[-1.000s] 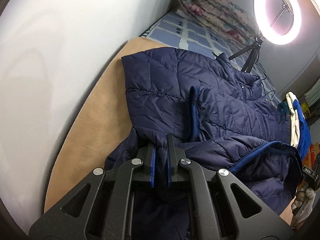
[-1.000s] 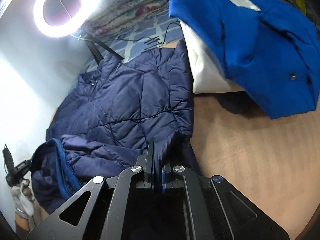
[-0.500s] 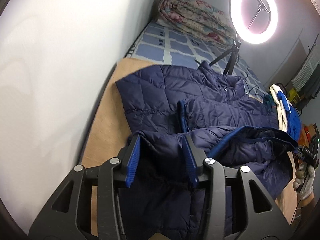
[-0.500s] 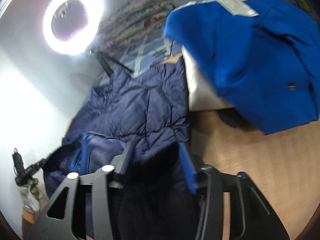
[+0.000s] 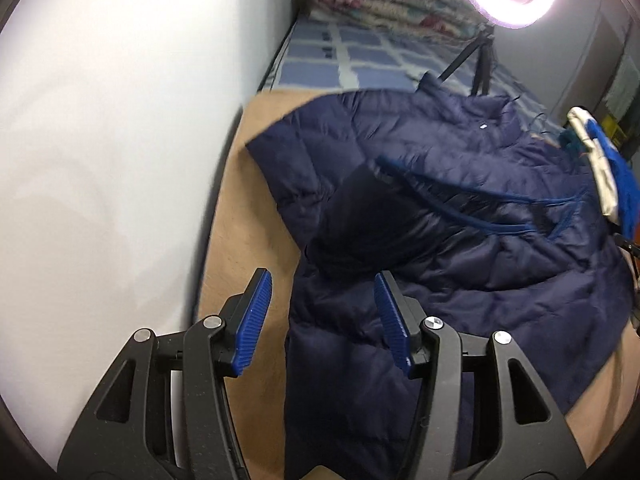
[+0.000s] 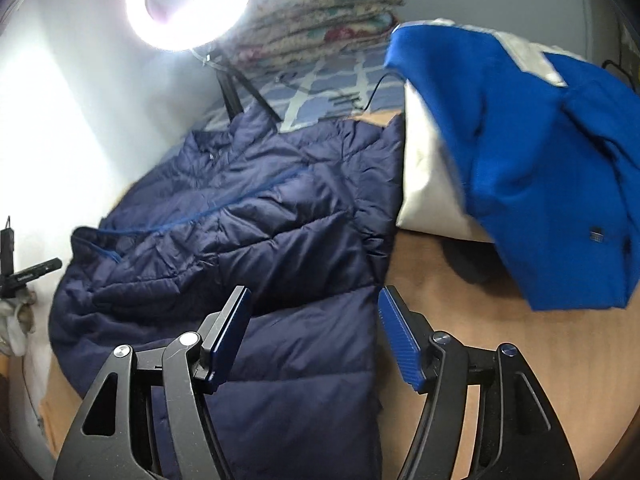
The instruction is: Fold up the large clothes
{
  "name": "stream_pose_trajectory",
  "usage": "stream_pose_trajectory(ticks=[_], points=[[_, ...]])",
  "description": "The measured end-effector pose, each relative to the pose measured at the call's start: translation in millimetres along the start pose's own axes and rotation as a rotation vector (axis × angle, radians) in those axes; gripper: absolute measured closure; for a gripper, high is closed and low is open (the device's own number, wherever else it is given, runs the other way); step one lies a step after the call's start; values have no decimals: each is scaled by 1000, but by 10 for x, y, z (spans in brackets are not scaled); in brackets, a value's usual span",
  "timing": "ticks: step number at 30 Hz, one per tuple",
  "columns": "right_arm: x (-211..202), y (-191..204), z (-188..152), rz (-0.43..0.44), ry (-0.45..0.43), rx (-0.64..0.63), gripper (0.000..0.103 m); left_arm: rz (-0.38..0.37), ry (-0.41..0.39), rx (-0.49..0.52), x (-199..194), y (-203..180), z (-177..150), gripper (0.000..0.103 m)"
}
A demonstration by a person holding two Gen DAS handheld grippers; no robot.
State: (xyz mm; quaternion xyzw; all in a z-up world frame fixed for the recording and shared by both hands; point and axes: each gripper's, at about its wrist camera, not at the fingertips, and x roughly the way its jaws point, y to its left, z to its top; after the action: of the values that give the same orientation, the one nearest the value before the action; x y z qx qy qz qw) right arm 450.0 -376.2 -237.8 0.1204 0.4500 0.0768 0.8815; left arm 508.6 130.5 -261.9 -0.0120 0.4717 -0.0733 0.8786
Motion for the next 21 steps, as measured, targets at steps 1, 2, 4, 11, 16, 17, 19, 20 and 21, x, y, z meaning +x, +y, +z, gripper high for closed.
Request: stream_pose_trajectory(ticks=[1,2,4,11,16,17,19,20,21], points=[[76,14,9,-20,22,-7,38,-3,11,-9,85,9,-26,48],[126,20,6,-27,35,-12,38,-2,20,-15,152,11,-51,48],[234,51,-8,-42,68,-27,38,1,23,-12,240,-12,-98,65],[266,179,22,-120,64,-102,95,50,-54,33,131,-112,-107,102],[85,269,60,-165,-6,-183,100,92,-154,71,-118,-143,4,102],[51,273,84,-172,-21,-182,101,91,-172,67,-167,-137,40,103],[-58,307,146,-194,-69,-180,101,87,-211,55,-258,-125,132,103],[-105,336,186,-208,-93,-185,101,86,-227,52,-299,-122,172,103],[-166,379,236,-227,-126,-198,101,89,-246,52,-341,-128,220,103]])
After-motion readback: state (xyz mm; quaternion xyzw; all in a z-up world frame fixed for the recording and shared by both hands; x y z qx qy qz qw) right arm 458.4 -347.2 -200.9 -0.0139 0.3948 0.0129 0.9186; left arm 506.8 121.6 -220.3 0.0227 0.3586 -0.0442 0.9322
